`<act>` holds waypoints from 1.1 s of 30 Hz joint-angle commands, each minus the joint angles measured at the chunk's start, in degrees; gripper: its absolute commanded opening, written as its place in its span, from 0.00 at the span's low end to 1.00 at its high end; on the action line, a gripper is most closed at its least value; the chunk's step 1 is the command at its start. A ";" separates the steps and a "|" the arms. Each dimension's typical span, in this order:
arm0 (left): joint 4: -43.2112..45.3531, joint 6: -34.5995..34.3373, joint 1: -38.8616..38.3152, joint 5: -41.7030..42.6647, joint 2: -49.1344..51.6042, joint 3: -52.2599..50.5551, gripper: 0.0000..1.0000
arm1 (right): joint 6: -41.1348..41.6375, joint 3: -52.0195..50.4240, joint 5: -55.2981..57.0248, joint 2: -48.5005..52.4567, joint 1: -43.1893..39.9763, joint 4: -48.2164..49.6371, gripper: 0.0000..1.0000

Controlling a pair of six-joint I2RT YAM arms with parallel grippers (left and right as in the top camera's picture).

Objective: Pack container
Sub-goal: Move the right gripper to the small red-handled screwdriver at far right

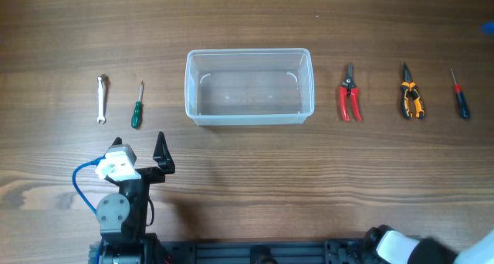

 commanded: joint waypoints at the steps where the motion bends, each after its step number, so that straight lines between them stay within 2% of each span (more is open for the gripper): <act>1: 0.20 0.94 -0.35 -0.72 -0.46 -0.37 1.00 | -6.25 2.19 -17.94 7.41 -9.66 -1.77 1.00; 4: 0.20 0.94 -0.35 -0.72 -0.46 -0.37 1.00 | -6.40 2.19 -18.91 13.40 -12.39 -2.75 1.00; 10: 0.20 0.94 -0.35 -0.72 -0.46 -0.37 1.00 | -7.89 2.19 -17.92 25.35 -12.61 -1.16 1.00; 14: 0.20 0.94 -0.35 -0.72 -0.46 -0.37 1.00 | -7.43 2.19 -13.77 33.46 -12.46 0.26 1.00; 18: 0.20 0.94 -0.35 -0.72 -0.46 -0.37 1.00 | -1.01 2.19 -7.80 38.32 -12.22 5.35 1.00; 20: 0.20 0.94 -0.37 -0.72 -0.46 -0.37 1.00 | 1.99 2.19 -9.25 38.97 -11.93 7.93 1.00; 29: 0.20 0.92 -0.35 -0.72 -0.46 -0.37 1.00 | -13.99 2.19 -4.81 39.30 -5.03 8.04 1.00; 33: 0.20 0.94 -0.35 -0.72 -0.46 -0.37 1.00 | -14.10 2.16 -1.90 41.57 -2.36 9.77 1.00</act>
